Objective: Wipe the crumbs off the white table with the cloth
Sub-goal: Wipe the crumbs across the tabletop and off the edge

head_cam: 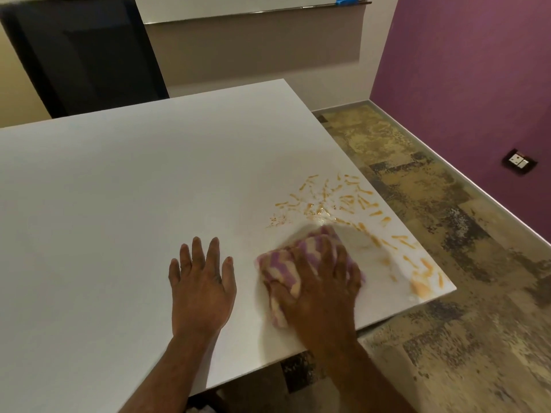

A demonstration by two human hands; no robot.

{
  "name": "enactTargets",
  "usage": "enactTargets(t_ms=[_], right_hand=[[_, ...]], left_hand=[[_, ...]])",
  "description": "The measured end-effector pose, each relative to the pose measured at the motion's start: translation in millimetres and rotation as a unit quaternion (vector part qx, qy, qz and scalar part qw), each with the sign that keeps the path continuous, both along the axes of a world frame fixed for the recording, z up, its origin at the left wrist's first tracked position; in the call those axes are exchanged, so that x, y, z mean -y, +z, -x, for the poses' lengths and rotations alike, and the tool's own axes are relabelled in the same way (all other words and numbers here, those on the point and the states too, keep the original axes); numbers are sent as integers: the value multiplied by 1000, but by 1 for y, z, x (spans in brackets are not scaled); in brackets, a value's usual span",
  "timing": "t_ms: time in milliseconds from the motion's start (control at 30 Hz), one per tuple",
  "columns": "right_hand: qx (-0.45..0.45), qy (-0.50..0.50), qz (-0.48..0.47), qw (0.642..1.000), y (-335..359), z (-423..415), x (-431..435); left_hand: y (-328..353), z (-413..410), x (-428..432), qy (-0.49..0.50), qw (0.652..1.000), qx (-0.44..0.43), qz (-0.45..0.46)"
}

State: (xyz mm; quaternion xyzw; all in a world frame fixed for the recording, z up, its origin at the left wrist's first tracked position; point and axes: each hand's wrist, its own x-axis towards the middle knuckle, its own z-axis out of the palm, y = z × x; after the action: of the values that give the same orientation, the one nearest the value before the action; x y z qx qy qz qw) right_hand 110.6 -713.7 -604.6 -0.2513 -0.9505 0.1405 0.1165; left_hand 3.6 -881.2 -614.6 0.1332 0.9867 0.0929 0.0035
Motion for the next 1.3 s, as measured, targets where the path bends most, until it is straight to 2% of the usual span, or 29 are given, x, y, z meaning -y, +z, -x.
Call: enactTargets(t_ms=[100,233,500,733,833,1100,1200,1300], right_hand=[[33,-35,25,999,2,15,-15],[34,-54,12,998,4,46,-23],[23,-16,8,1000,4,100,-18],[62,75,-1,995,6,121,0],[70,108,-10,992,7,115,5],[12,176,10,984,7,49,17],[-6,144,1,990,0,16,8],[-20,51,-22,998,-2,5,-17]], left_hand=[[-1,4,-1,-8,1000,-5,0],[-2,10,-2,-18,1000,-4,3],[-3,18,-6,-15,1000,-12,5],[2,23,-10,15,995,-13,-102],[7,26,-11,24,990,-25,-138],[1,31,-10,5,999,-16,-28],[6,31,-12,14,998,-18,-65],[8,29,-15,4,998,-28,-56]])
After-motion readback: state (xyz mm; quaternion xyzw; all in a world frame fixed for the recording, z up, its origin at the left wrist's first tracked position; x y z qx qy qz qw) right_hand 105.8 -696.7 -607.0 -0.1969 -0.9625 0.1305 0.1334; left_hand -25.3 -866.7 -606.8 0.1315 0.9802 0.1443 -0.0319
